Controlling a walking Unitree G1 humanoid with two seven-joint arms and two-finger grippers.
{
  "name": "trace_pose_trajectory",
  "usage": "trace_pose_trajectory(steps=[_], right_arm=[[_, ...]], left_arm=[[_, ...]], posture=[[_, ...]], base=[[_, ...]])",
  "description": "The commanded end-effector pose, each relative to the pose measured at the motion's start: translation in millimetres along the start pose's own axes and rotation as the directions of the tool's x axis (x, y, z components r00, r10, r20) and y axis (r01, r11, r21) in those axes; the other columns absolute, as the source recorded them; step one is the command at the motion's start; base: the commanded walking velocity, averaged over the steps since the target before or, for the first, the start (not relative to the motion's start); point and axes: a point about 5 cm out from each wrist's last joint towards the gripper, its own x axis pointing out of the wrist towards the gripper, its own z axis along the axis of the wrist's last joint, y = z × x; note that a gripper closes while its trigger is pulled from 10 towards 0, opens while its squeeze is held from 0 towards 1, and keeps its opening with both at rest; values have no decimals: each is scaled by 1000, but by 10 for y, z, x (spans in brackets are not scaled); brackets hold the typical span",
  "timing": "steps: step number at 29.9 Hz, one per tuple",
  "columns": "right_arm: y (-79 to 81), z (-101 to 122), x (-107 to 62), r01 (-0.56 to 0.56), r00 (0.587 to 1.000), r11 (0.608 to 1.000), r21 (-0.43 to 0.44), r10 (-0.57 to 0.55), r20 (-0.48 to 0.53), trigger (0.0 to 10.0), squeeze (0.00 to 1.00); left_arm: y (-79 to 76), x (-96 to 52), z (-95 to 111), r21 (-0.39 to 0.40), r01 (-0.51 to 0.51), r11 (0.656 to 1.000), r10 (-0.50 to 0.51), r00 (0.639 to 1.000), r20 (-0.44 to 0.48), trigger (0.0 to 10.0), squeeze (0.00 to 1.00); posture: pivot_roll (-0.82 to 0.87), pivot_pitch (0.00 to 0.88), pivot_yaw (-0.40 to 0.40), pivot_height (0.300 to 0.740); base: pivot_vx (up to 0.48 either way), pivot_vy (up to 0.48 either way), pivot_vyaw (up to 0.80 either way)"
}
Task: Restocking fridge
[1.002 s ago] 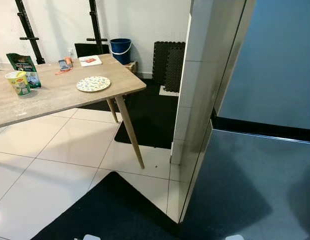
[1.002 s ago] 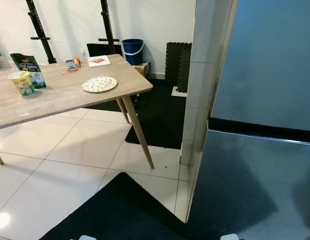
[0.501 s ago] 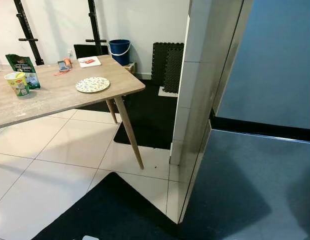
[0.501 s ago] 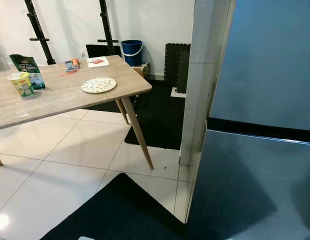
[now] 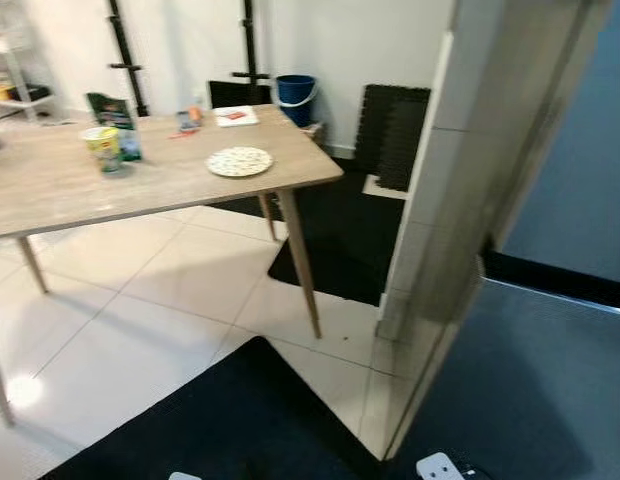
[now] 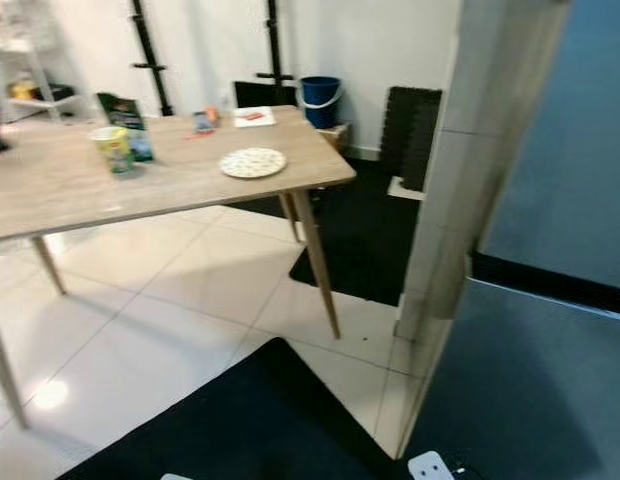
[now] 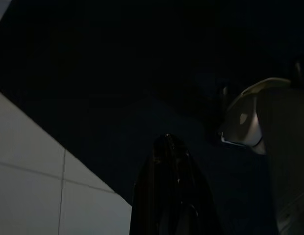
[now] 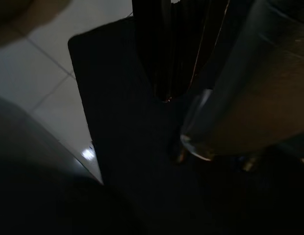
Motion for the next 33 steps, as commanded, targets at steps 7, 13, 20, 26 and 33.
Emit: trace_pose_trajectory(steps=[7, 13, 20, 26, 33], right_arm=[[-2, -42, -3, 1, 1000, 1000, 12, -1, -10, 10000, 0], [-32, -67, -12, -2, 1000, 1000, 1, 2, -16, 10000, 0], [-59, -78, -19, -2, 1000, 1000, -5, 2, -17, 10000, 0], [-70, -82, -22, -1, 1000, 1000, -6, 1, -14, 10000, 0], [-84, -91, -26, 8, 1000, 1000, 2, -8, -11, 10000, 0]], left_arm=[[-92, 4, -43, 12, 32, 999, -32, 999, -20, 10000, 0], [-94, 16, 31, 28, 33, 999, -33, 999, -4, 10000, 0], [-96, 21, 59, 35, 34, 999, -34, 999, 1, 10000, 0], [-87, 14, 25, 34, 34, 999, -34, 999, -6, 10000, 0], [-90, 15, 27, 45, 41, 998, -40, 999, -12, 10000, 0]], posture=[[-29, 0, -14, 740], [-19, 0, -18, 740], [-7, 0, -23, 740], [-6, 0, -20, 740], [-20, 0, -5, 740]], base=[[0, 0, 773], [0, 0, 773], [0, 0, 770], [0, 0, 772], [0, 0, 752]])
